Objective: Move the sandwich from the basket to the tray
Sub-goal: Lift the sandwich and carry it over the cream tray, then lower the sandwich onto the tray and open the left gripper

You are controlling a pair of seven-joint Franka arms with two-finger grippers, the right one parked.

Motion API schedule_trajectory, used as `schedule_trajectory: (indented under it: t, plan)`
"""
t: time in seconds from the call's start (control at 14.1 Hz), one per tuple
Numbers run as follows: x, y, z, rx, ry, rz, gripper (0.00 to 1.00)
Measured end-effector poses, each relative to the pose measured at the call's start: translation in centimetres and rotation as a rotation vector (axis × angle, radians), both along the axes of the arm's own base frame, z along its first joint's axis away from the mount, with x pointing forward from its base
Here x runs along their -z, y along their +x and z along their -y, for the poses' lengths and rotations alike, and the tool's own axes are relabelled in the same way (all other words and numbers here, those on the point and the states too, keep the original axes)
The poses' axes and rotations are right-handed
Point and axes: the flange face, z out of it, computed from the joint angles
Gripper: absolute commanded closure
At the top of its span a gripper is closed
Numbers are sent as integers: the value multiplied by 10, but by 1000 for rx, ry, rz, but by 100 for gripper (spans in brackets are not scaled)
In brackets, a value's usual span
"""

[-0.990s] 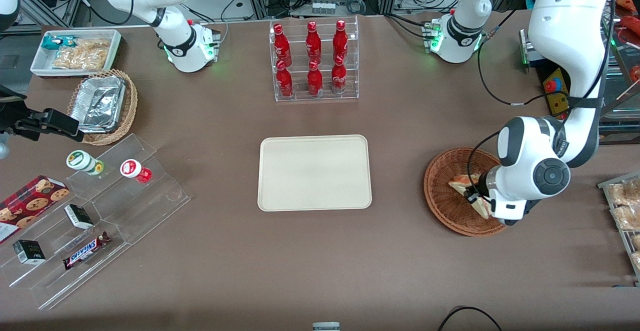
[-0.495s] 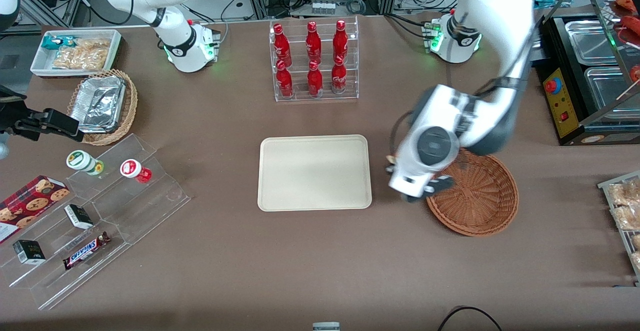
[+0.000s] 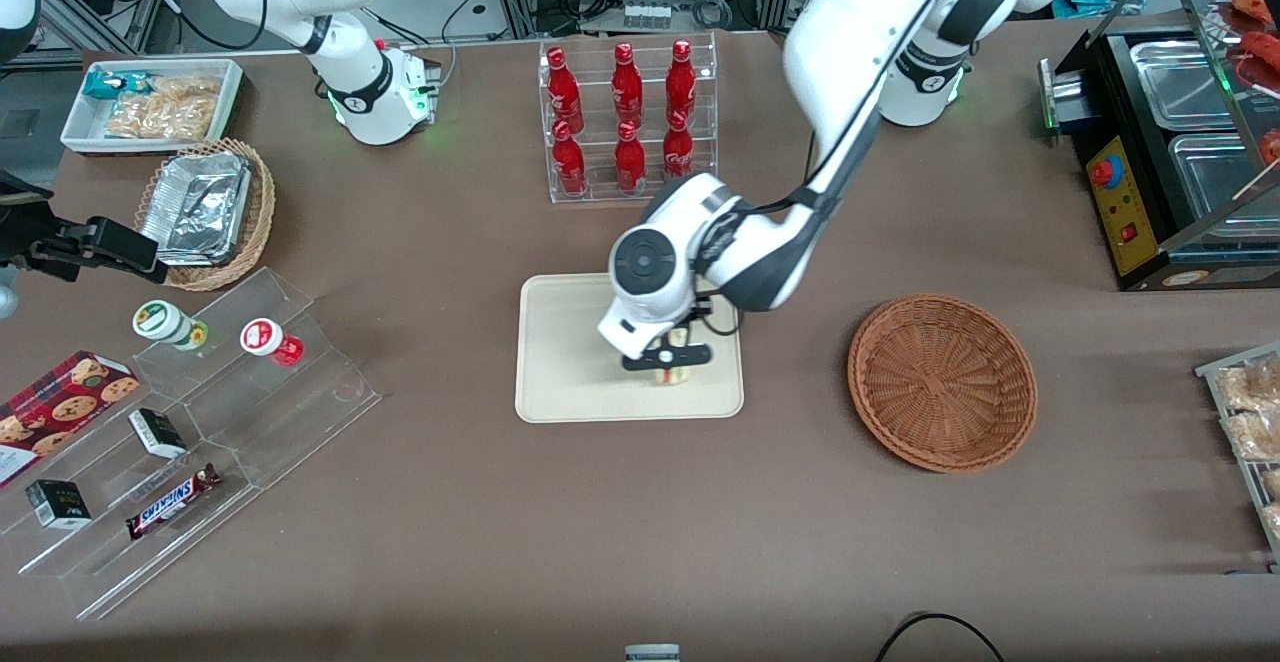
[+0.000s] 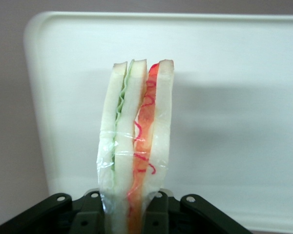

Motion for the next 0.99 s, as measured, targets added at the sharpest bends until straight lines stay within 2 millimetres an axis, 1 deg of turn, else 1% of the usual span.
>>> schedule_trajectory:
  t: [0.07,0.14,0.21,0.28,0.35,0.42,0.49,0.64,0.71,0.78,0.85,0.92,0.99]
  plan:
    - [14,-4,11,12,-17,14,78]
    - [25,-8,17,20,-25,19,76]
    - [34,-11,21,25,-27,20,75]
    - [39,-12,23,27,-28,20,73]
    - [38,-12,24,28,-30,22,62]
    - [37,-12,25,29,-32,23,20]
    - [36,-11,25,29,-32,24,0]
    - [30,-9,27,28,-40,32,0]
    - [20,-7,27,28,-41,35,0]
    - [3,-7,26,28,-28,26,0]
    - [-18,-6,21,29,-4,12,0]
    - [-45,-3,11,22,23,4,0]
    - [-75,4,-4,5,43,5,1]
